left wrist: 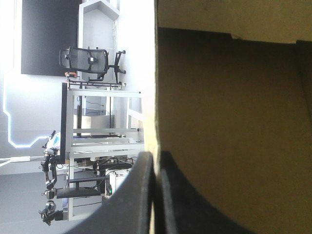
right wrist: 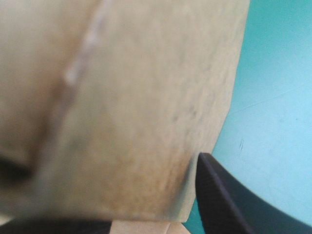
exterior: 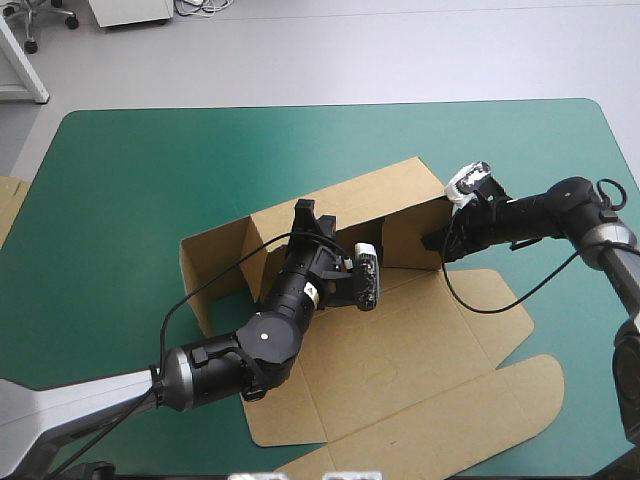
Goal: Fold the box
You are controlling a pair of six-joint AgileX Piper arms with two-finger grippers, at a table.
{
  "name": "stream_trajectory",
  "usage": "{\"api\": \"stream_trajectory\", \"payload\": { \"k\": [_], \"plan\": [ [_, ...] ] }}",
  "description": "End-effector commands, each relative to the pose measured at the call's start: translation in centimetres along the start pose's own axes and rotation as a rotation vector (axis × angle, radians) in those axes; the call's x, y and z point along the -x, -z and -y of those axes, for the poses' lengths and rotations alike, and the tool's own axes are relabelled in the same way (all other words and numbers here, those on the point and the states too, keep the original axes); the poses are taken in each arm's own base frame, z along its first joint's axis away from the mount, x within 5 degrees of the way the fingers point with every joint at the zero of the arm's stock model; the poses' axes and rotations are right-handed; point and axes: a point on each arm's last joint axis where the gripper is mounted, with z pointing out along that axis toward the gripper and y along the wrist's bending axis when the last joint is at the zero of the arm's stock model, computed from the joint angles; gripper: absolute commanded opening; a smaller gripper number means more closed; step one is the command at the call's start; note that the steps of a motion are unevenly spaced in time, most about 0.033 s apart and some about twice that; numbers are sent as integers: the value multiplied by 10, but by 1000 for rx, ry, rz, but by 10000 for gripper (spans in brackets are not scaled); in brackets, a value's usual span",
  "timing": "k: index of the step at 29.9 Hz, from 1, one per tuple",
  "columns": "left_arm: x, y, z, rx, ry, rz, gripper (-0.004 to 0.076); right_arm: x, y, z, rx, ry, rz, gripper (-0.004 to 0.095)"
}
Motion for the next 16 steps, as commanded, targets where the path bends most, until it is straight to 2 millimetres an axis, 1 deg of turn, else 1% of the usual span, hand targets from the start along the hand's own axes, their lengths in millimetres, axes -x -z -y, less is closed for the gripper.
{"api": "stream_trajectory", "payload": {
  "k": [1,8,11,14,16],
  "plan": [
    [3,10,-19,64,21,45,-10,23,23,-13,-18,-1,132,439],
    [5,10,-18,51,36,73,-10,28,28,-16,-36,-33,168,434],
    [6,10,-18,48,35,80,-10,33,24,-22,-45,-15,175,373],
    [7,10,-17,44,37,89,-10,40,15,-32,-63,24,178,272],
    [7,10,-17,43,37,91,-10,45,8,-38,-90,56,181,226]
  ]
}}
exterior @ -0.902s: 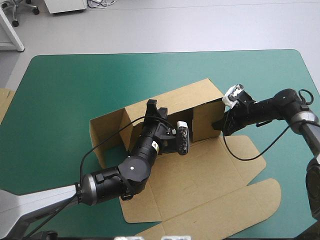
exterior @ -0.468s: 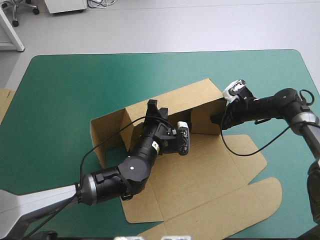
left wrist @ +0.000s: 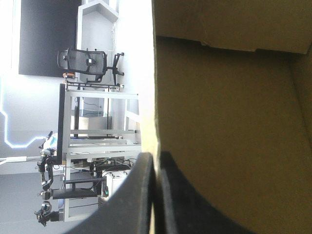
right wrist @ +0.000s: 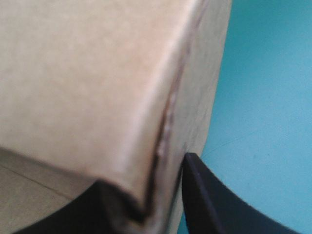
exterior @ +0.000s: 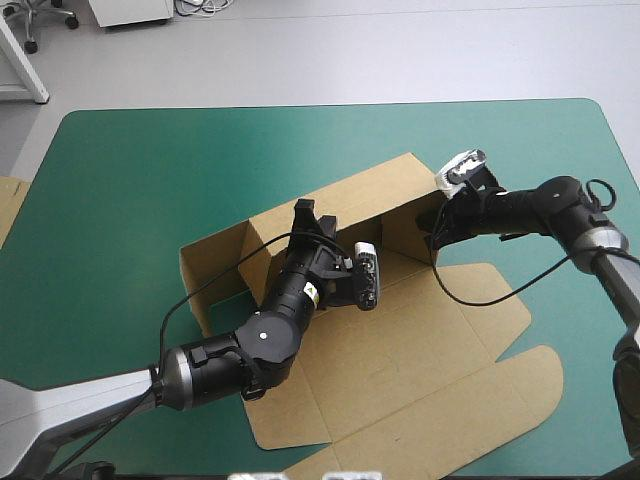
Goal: Fold the box
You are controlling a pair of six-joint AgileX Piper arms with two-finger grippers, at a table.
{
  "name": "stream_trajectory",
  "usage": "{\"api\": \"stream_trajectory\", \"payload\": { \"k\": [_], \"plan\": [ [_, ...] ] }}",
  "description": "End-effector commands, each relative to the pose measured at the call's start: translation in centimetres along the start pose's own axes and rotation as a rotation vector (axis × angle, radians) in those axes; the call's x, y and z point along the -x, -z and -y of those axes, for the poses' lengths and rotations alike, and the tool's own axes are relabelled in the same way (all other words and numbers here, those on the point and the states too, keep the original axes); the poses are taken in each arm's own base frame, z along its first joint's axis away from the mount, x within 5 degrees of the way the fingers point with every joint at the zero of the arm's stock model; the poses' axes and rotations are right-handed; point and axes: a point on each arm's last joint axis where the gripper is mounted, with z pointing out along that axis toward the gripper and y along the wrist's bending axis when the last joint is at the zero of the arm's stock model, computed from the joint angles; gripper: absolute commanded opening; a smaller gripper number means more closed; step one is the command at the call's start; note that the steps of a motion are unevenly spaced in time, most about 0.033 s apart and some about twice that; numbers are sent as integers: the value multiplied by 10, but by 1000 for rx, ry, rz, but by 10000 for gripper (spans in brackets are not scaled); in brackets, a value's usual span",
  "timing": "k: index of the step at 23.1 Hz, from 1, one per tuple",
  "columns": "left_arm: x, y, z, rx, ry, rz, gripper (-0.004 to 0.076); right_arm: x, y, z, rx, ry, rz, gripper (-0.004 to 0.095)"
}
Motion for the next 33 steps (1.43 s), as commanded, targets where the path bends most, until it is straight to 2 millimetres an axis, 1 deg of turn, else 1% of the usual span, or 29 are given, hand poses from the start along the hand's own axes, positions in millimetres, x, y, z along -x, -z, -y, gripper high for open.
{"api": "stream_trajectory", "payload": {
  "k": [1,2,3,4,5,8,12,13,15,17,18,21,24,26,29,33],
  "plan": [
    [6,10,-18,52,23,71,-10,26,7,-24,-2,45,98,206],
    [5,10,-18,53,23,67,-10,29,4,-29,-18,53,108,141],
    [5,10,-18,55,23,64,-10,30,3,-30,-21,57,110,109],
    [5,10,-18,57,23,60,-10,31,2,-31,-25,45,114,15],
    [4,10,-19,59,23,55,-10,30,2,-31,-25,41,113,-22],
    [3,10,-20,73,16,40,-10,29,2,-31,-26,-45,102,-13],
    [3,10,-21,86,1,44,-1,28,2,-30,-33,-115,83,-13],
    [3,10,-21,86,3,44,23,28,2,-29,-34,-138,84,-13],
    [3,10,-21,86,3,44,110,28,2,-28,-49,-180,95,-13],
    [2,10,-22,98,-3,31,177,30,2,-25,-80,-216,114,-13],
    [2,11,-22,105,-5,24,186,30,2,-24,-90,-224,117,-13],
    [5,17,-24,155,-29,-9,192,30,3,-21,-123,-249,128,-13],
    [18,34,-30,216,-12,-30,192,30,3,-18,-156,-264,125,-13],
    [23,42,-33,228,17,-44,192,29,3,-17,-160,-262,124,-13],
    [26,51,-43,217,111,-100,192,29,3,-17,-160,-262,124,-13],
    [23,59,-68,198,273,-178,192,28,3,-17,-161,-248,109,-13]
  ]
}}
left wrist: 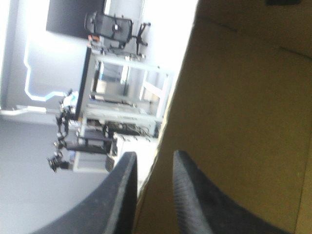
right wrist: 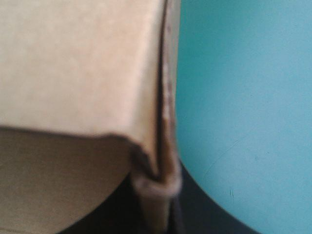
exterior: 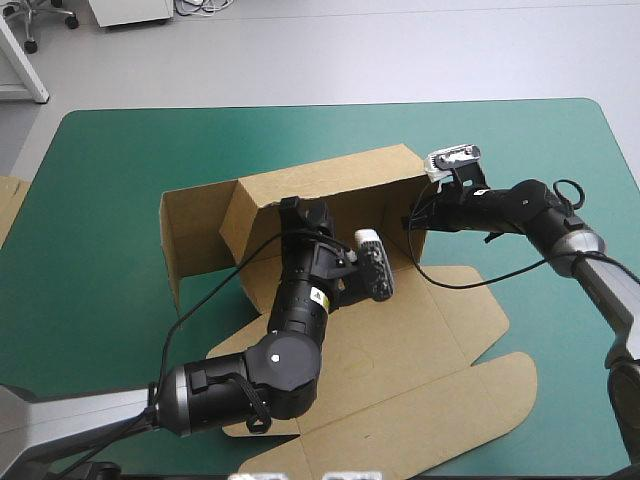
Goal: Fold the box
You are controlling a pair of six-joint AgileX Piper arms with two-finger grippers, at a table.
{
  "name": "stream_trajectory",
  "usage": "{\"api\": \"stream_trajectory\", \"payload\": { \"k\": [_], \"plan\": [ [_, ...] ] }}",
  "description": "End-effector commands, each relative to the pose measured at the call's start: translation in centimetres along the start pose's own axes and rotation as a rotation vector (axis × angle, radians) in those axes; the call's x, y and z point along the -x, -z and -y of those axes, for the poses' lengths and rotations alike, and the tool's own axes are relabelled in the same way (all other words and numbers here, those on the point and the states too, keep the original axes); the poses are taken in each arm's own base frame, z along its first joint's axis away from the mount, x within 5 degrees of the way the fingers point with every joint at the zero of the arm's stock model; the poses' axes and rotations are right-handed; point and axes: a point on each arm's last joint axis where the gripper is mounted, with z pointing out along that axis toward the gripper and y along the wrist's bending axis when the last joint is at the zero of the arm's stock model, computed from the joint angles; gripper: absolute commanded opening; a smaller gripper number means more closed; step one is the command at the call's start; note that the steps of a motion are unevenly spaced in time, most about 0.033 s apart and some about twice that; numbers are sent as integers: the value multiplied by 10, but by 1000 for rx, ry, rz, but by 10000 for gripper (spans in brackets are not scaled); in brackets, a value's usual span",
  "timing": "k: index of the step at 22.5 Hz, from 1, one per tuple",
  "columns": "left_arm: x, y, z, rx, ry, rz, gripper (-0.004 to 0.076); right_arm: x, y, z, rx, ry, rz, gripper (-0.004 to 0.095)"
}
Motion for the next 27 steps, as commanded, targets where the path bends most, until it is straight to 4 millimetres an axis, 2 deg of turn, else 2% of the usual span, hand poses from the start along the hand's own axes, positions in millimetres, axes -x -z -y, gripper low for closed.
{"api": "stream_trajectory", "payload": {
  "k": [1,5,7,8,9,10,11,12,13,14,16,17,18,19,21,27],
  "plan": [
    [-1,12,-46,79,153,-53,192,15,17,-6,-9,4,71,-13],
    [-3,11,-87,65,355,-93,192,13,17,-5,-15,4,47,-13],
    [-17,1,-118,3,523,-145,192,12,17,-5,-11,6,37,-13],
    [-31,-8,-137,-23,614,-180,192,11,17,-6,-8,6,34,-13],
    [-40,-13,-147,-29,655,-201,192,11,17,-6,-8,6,34,-13],
    [-62,-23,-166,-14,725,-251,192,11,17,-6,-8,4,34,-13],
    [-72,-27,-173,2,749,-277,192,11,17,-6,-8,2,34,-13],
    [-99,-38,-182,39,794,-363,192,11,17,-6,-8,2,34,-14],
    [-114,-42,-187,52,816,-410,192,11,17,-6,-8,2,34,-14],
    [-146,-51,-191,24,890,-501,192,11,17,-6,-7,2,33,-14],
    [-189,-60,-195,-62,1066,-568,192,11,17,-6,-3,3,30,-13],
    [-215,-60,-200,-89,1174,-588,192,11,17,-6,0,0,27,-13],
    [-226,-59,-202,-116,1221,-586,192,11,17,-7,3,0,24,-13],
    [-246,-55,-205,-112,1292,-614,192,10,17,-7,7,-7,17,-14],
    [-267,-48,-206,-103,1351,-687,191,13,20,-9,15,-29,-5,-13],
    [-273,-46,-201,-126,1328,-744,192,28,37,-11,-29,-49,-115,-13]
  ]
}}
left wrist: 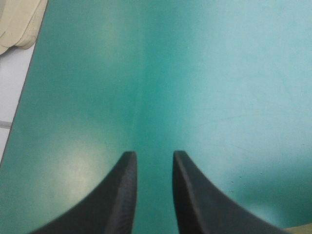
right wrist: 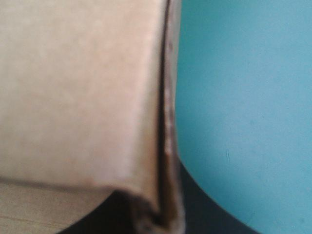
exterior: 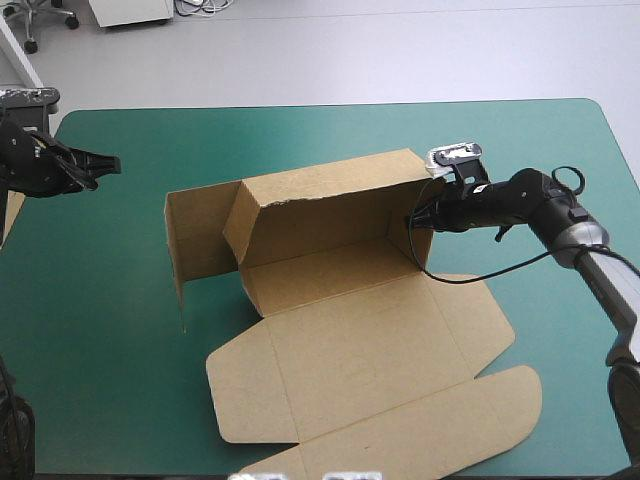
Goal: Fold the box
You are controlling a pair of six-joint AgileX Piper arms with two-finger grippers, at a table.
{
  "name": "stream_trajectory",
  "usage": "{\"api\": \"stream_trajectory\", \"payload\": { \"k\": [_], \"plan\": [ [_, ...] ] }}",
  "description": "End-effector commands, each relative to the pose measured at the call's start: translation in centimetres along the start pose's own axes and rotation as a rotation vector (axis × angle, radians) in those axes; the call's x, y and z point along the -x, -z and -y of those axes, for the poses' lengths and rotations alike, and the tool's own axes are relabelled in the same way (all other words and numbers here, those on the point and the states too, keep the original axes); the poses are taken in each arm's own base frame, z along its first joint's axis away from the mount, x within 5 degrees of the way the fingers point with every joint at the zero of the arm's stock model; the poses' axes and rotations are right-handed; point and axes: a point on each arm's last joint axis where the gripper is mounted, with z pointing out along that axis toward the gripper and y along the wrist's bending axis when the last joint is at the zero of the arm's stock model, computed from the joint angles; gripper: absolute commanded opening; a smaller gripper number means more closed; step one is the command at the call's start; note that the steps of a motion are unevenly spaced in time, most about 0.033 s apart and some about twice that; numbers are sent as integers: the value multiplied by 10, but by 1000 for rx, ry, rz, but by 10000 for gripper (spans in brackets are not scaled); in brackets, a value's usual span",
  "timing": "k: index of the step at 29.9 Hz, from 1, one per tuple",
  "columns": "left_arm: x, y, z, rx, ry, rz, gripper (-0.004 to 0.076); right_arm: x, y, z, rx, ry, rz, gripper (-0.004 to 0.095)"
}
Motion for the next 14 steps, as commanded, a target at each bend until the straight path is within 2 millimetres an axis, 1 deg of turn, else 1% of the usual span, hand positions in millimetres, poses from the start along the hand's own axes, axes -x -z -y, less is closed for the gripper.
{"api": "stream_trajectory", "payload": {
  "k": [1,4,5,10,14],
  "plan": [
    [1,16,-1,-6,0,72,192,18,32,-8,-31,-26,-22,-13],
    [-2,3,0,-1,-7,67,192,25,49,-10,-70,-61,-100,-13],
    [-5,-3,0,2,-10,55,191,30,56,-11,-86,-70,-103,-13],
    [-18,-27,3,-10,-13,-4,192,44,82,-16,-139,-153,-138,-13],
    [-21,-33,4,-20,-10,-9,191,52,91,-15,-185,-203,-170,-13]
  ]
}}
